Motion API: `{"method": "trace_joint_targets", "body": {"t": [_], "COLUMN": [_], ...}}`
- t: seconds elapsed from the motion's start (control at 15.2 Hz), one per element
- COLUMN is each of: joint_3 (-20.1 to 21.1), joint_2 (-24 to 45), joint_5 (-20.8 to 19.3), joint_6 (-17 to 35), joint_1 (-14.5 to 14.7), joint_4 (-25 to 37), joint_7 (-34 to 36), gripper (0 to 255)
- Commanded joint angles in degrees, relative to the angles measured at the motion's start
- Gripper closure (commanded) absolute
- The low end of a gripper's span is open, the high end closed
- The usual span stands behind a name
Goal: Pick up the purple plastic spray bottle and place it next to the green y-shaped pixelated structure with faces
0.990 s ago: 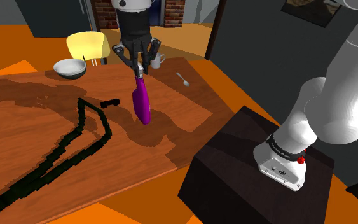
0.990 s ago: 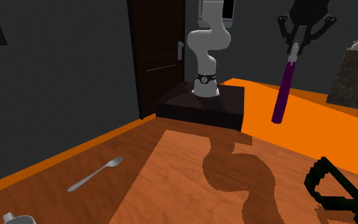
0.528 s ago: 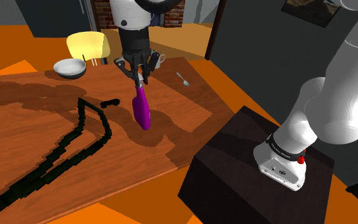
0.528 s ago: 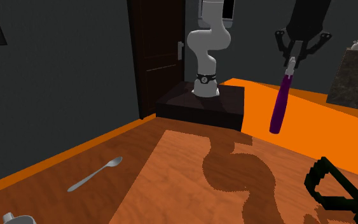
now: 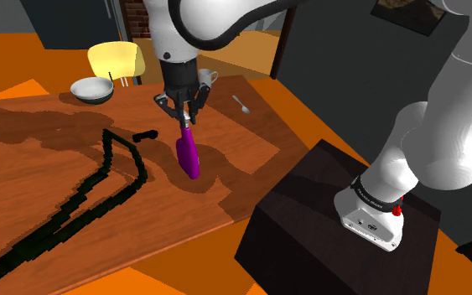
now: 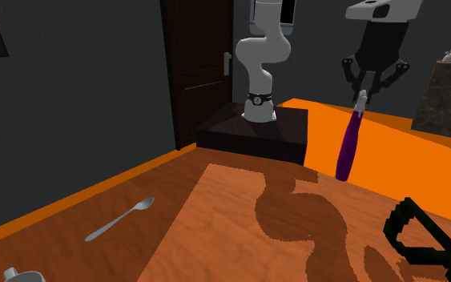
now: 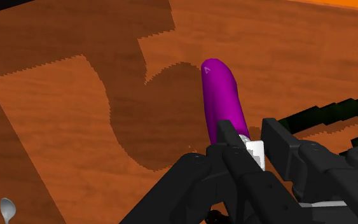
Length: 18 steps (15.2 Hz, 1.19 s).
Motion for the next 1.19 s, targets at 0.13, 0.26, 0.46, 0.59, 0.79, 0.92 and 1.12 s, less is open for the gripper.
{"method": "trace_joint_targets", "body": {"t": [0.13,0.26,0.46,0.59,0.79,0.92,1.12], "joint_3": [-0.1,-0.1,-0.2,-0.2,-0.3,-0.4,-0.5], "joint_2": [1.1,1.7,2.6,3.3,4.4,5.2,6.4], "joint_5": [-0.3,-0.4,-0.6,-0.7,-1.0,-1.2,-1.5], "joint_6": [2.9,4.3,6.3,7.7,9.7,11.0,13.0], "joint_1": [0.0,0.0,0.1,0.1,0.2,0.3,0.3], "joint_4": [-1.7,-2.5,-3.7,-4.4,-5.3,-5.9,-6.6], "joint_7": [0.0,0.1,0.2,0.3,0.4,0.5,0.6], "gripper": [255,255,255,255,255,255,255]}}
